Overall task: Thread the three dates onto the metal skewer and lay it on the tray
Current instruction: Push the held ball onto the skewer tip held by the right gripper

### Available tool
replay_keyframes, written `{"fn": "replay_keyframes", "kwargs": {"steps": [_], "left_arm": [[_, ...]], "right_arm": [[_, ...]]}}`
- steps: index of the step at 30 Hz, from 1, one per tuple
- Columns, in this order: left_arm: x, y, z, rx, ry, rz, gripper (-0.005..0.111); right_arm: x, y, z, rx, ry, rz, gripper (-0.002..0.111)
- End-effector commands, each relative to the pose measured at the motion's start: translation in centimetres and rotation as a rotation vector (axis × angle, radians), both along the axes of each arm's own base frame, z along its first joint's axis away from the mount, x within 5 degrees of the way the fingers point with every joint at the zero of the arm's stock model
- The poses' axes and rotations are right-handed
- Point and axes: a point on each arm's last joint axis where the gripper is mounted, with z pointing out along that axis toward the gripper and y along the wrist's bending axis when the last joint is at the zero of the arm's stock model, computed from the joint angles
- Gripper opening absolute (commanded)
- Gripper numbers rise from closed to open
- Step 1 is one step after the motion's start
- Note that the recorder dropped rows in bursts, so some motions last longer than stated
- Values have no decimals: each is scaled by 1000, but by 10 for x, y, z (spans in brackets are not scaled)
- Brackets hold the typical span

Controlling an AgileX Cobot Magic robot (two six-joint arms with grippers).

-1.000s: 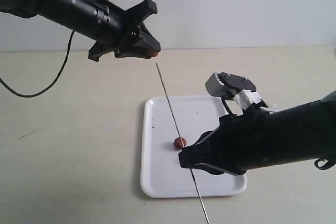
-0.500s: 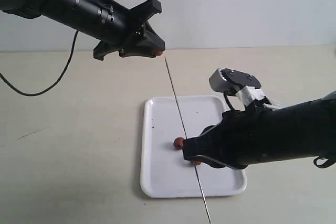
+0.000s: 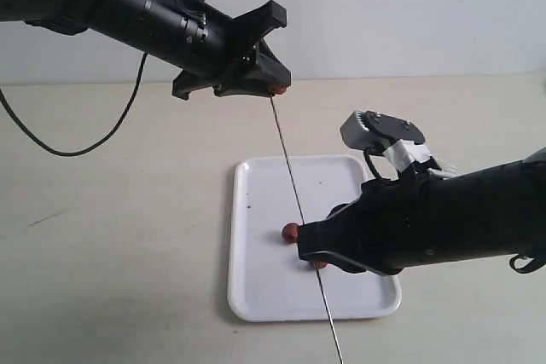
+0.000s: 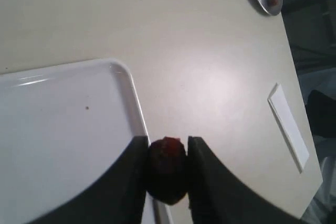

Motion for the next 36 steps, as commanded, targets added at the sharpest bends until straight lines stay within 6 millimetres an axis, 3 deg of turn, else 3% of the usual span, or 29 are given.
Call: {"fn": "replay_keyframes", "kwargs": {"steps": [1,14,26,36], "left_arm": [[0,-1,0,-1,-11,2,27],[1,0,0,19,-28,0,27],[-13,-21,-1,46,-61,-57,27],[-15,-17,-21,76,-42,-15,27]], "right_arm": [[0,0,0,-2,2,2,0],[2,-3,-2,-29,-8,-24,0],[4,-5,-2,-33,-7,-67,0],[8,-5,0,-17,-33,-106,0]]}}
